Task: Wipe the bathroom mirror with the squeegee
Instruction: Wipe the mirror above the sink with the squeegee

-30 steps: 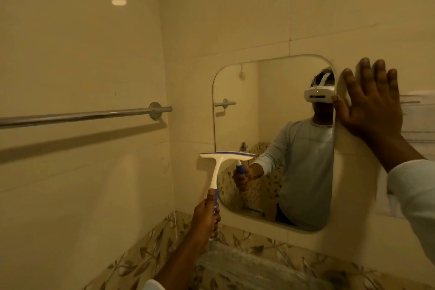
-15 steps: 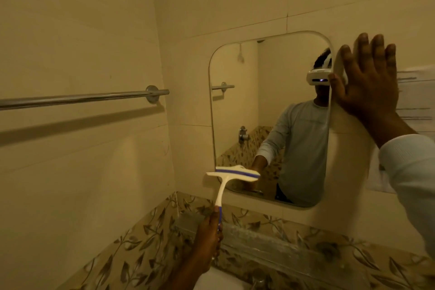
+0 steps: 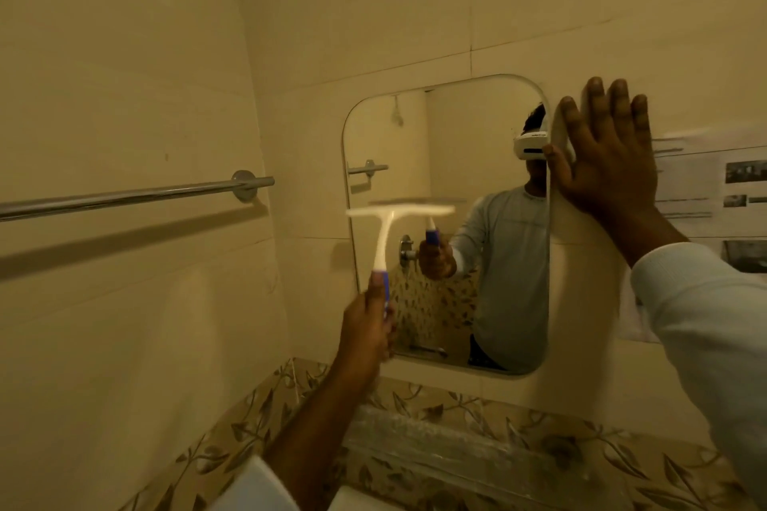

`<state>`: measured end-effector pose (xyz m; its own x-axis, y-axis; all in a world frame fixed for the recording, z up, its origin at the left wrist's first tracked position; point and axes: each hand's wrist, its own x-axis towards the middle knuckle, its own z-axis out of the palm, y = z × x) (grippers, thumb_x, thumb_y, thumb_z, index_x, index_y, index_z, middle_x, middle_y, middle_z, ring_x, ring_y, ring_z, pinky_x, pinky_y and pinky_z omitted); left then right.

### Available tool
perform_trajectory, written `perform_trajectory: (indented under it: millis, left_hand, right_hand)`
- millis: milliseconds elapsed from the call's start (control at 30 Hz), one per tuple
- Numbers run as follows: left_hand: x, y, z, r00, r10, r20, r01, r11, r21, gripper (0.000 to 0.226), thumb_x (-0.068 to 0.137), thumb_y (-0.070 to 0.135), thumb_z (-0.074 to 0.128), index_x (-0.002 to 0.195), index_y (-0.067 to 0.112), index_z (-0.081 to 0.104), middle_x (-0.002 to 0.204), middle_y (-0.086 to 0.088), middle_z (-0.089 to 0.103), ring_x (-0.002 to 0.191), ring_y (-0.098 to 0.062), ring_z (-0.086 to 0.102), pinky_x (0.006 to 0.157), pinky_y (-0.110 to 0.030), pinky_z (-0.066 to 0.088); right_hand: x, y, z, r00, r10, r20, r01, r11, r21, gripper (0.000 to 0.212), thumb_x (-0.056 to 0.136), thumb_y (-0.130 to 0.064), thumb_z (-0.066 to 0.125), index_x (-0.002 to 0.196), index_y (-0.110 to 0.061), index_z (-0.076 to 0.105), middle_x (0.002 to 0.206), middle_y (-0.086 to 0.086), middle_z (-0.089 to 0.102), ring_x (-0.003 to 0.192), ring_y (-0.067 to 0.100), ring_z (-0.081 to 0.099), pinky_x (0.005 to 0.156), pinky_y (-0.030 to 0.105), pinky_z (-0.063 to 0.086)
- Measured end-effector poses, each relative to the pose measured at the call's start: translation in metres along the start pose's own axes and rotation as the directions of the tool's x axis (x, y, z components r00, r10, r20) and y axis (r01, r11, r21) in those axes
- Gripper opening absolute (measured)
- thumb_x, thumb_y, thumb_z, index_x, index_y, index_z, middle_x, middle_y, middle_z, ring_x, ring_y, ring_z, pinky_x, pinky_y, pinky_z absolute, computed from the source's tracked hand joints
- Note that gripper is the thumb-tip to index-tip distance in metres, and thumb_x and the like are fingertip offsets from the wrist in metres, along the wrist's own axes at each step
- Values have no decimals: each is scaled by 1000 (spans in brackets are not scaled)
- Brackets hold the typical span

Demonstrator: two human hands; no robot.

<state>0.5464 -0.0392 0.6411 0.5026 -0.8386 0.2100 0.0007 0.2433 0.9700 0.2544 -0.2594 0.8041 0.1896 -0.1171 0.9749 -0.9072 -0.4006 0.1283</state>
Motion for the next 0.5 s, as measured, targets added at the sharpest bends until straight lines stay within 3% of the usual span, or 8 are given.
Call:
perform_trajectory:
  millis: [233,500]
  left_hand:
    - [45,110,41,990,140,32,-137,987,-78,60,93,76,45,82,18,56,52,7,46,40,-8,35,39,-21,30]
    - [67,102,44,995,85,44,-83,995,-56,61,91,79,48,80,20,56,53,6,45,40,-10,32,41,-21,27]
  right_hand:
    - [0,1,1,1000,-2,-2,2,1000,-14,75,104,-62,24,166,-22,13,174,12,0,160,36,-2,129,56,4]
    - [-1,1,2,1000,2,-4,-2,1000,-18,76,104,-63,23,166,-22,11,174,13,0,160,36,-2,129,56,5]
